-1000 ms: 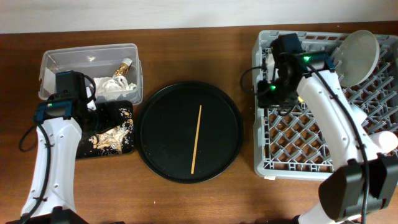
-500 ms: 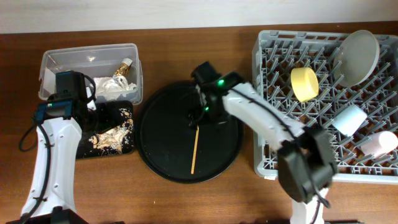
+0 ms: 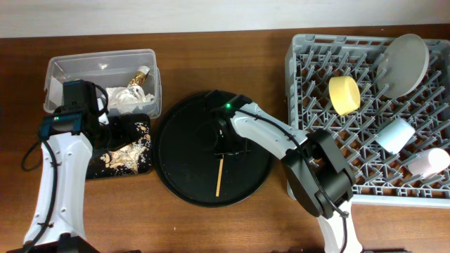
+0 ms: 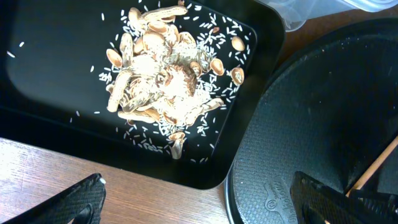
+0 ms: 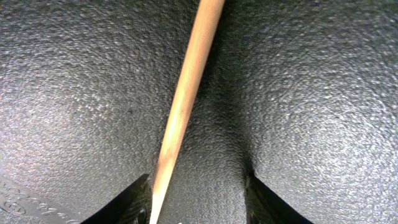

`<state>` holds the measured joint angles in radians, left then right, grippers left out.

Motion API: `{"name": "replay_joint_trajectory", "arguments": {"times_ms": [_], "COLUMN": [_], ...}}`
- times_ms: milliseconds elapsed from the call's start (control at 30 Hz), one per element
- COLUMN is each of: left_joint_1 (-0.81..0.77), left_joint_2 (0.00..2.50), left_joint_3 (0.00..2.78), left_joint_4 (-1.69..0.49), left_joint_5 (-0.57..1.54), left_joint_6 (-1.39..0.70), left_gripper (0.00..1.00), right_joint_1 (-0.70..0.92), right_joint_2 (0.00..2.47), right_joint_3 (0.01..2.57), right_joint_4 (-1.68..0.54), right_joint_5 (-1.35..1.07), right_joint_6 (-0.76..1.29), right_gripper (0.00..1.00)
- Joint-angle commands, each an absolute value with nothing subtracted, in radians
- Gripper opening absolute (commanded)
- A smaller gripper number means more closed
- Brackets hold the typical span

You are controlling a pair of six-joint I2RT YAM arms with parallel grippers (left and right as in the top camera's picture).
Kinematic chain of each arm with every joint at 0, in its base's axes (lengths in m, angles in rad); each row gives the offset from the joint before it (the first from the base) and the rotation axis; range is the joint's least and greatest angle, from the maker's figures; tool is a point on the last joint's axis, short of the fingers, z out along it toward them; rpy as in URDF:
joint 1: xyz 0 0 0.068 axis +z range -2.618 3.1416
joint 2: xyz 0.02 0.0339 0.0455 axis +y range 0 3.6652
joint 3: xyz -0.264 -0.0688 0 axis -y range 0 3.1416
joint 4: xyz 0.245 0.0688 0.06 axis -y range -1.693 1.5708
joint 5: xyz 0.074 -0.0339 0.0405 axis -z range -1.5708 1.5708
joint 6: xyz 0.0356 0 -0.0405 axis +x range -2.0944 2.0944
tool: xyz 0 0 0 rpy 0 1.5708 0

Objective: Sort waste into correct bins and load items into the dishwasher rack
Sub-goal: 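Return the right gripper to the tray and grasp the second chopstick, then carry the second chopstick into the rack beside the first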

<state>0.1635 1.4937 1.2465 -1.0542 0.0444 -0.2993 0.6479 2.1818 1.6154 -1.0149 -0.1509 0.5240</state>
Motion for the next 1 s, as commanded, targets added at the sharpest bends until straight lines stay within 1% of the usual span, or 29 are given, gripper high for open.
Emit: {"name": "replay_joint_trajectory", "arguments": {"times_ms": [0,33,100,133,233,333,367,533,633,700,867,967], "left_joint_1": [0.167,0.167,0.167,0.167,0.167,0.167,0.167,0.167,0.167,0.167,0.167,0.167], "left_joint_2": [1.477,1.477,1.477,1.477,1.477,1.477,1.477,1.477,1.477,1.477,1.477,1.477], "left_joint_3": [1.251,1.251,1.251,1.251,1.251,1.251,1.251,1.251,1.251,1.251,1.251,1.251], "left_joint_4": [-1.053,-1.053,-1.053,-1.053,-1.053,-1.053,-1.053,-1.053,-1.053,-1.053,-1.053,-1.053], "left_joint_5": [0.048,0.048,0.048,0.048,0.048,0.048,0.048,0.048,0.048,0.048,0.048,0.048], "left_joint_6": [-0.302,-0.302,-0.302,-0.302,-0.302,-0.302,-0.302,-0.302,-0.302,-0.302,-0.302,-0.302], "left_gripper": [0.95,0.95,0.95,0.95,0.95,0.95,0.95,0.95,0.94,0.95,0.95,0.95], "right_joint_1": [0.655,0.655,0.655,0.655,0.655,0.655,0.655,0.633,0.594,0.534,0.379,0.258], "right_joint_2": [2.214,2.214,2.214,2.214,2.214,2.214,2.214,2.194,2.145,2.062,1.85,1.776], "right_joint_3": [1.578,1.571,1.568,1.569,1.568,1.569,1.569,1.589,1.626,1.667,1.682,1.681], "right_joint_4": [-1.015,-1.015,-1.017,-1.016,-1.016,-1.016,-1.016,-1.033,-1.069,-1.12,-1.203,-1.249], "right_joint_5": [-0.145,-0.145,-0.145,-0.145,-0.145,-0.146,-0.146,-0.172,-0.171,-0.162,-0.05,-0.015], "right_joint_6": [0.568,0.586,0.593,0.595,0.612,0.612,0.612,0.611,0.554,0.481,0.353,0.308], "right_gripper": [0.36,0.32,0.27,0.22,0.14,0.08,0.04,0.04,0.04,0.04,0.04,0.04]}}
